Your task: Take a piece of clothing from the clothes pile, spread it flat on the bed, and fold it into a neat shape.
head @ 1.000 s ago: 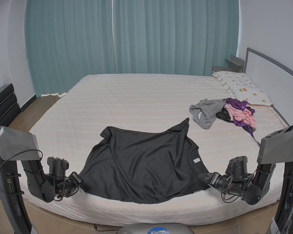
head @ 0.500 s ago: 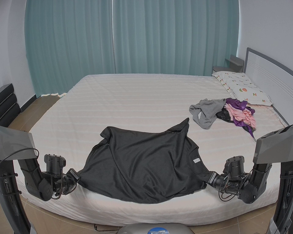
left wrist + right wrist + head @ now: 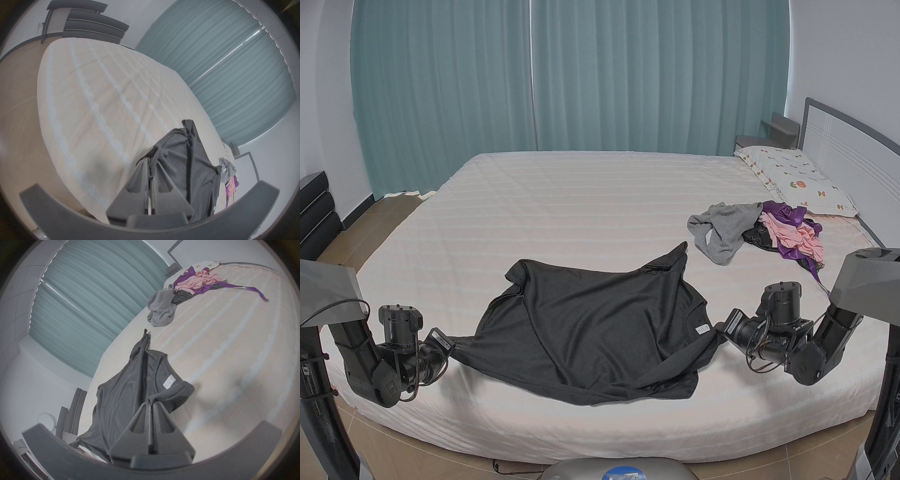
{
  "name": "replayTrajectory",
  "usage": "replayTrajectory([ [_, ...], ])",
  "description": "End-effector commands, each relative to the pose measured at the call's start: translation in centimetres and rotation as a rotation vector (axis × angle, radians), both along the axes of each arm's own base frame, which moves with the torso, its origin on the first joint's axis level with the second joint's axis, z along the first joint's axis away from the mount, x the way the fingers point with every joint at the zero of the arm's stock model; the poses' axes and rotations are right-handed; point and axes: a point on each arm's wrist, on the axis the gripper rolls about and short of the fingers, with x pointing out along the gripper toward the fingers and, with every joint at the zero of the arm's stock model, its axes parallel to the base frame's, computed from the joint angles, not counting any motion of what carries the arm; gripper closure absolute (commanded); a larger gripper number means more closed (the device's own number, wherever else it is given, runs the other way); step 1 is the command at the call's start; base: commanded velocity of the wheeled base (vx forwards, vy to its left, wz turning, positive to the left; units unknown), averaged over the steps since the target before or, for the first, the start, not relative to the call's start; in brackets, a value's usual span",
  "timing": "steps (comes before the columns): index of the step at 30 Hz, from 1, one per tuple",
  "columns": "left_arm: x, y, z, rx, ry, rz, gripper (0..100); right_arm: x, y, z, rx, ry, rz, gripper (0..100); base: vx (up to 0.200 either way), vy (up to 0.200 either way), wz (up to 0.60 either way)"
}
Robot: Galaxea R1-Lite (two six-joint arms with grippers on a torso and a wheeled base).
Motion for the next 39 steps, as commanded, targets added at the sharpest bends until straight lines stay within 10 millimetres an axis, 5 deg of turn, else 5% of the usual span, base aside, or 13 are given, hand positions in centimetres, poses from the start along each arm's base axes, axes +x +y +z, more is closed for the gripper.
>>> replayTrajectory([
  [1, 0.4, 0.6, 0.2, -0.026, -0.045, 0.042, 100, 3.9, 0.6, 0.7, 0.008, -0.017, -0.018, 100, 0.000, 0.000, 0.00],
  [12, 0.4, 0.8, -0.8, -0.028, -0.015, 0.050, 100, 10.1, 2.3, -0.1, 0.009, -0.033, -0.021, 100, 0.000, 0.000, 0.00],
  [25, 0.1, 0.3, -2.1, -0.035, 0.038, 0.025, 100, 13.2, 3.4, -3.2, -0.008, -0.001, -0.029, 100, 0.000, 0.000, 0.00],
  [26, 0.0, 0.3, -2.1, -0.036, 0.039, 0.026, 100, 13.2, 3.4, -3.4, -0.009, 0.004, -0.029, 0, 0.000, 0.000, 0.00],
  [31, -0.2, 0.3, -2.2, -0.037, 0.048, 0.025, 100, 12.5, 3.0, -3.3, -0.015, 0.019, -0.018, 0, 0.000, 0.000, 0.00],
  [39, -0.5, 0.3, -2.7, -0.037, 0.075, 0.025, 100, 9.3, 1.3, 2.2, 0.027, -0.004, 0.027, 0, 0.000, 0.000, 0.00],
])
